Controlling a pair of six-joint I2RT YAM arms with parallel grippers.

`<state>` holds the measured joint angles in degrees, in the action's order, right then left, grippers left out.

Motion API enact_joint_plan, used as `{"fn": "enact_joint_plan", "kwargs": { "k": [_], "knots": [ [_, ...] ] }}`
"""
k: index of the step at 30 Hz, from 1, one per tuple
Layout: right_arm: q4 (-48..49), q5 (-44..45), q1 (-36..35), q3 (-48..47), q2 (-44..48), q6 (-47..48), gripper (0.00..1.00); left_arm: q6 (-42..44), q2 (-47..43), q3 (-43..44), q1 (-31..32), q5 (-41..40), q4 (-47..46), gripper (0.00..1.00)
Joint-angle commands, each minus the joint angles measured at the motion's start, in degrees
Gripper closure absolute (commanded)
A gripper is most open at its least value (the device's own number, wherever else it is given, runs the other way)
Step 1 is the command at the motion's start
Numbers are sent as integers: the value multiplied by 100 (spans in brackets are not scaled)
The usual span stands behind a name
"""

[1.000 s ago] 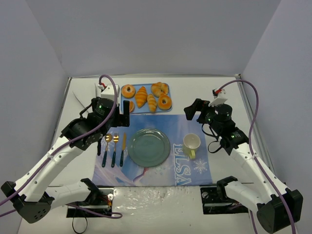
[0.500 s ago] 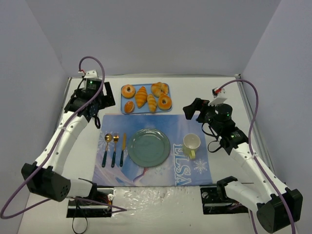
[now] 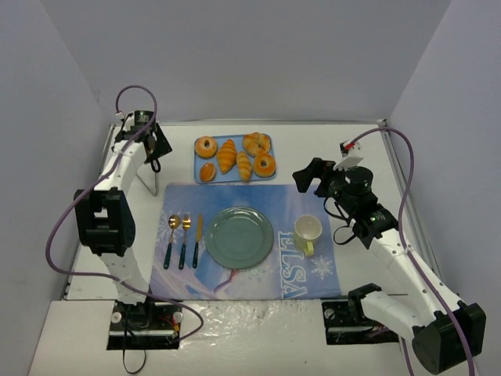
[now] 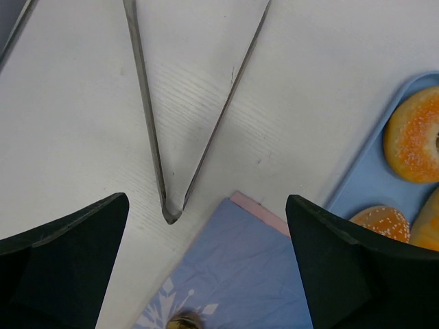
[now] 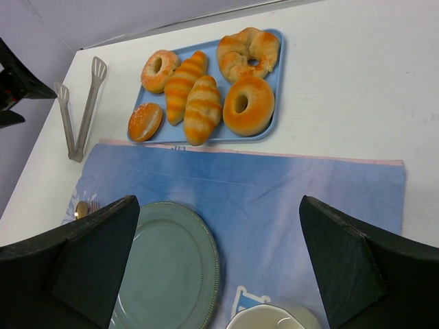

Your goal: Place the bread

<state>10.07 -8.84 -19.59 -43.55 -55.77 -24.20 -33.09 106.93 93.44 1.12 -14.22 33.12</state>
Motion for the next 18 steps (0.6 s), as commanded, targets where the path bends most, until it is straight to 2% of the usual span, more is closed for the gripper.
{"fn": "enact_joint_plan", "kwargs": {
  "k": [1,7,18],
  "knots": [
    [481,-27,-24,-90,136,-23,0,-47,152,394,-382,309,-163,3],
    [530,-38,-18,-49,119,-58,0,-32,570,429,-585,568,-52,3],
    [553,-69,-23,-17,150,-71,0,-45,1098,500,-586,746,-37,3]
  ]
}}
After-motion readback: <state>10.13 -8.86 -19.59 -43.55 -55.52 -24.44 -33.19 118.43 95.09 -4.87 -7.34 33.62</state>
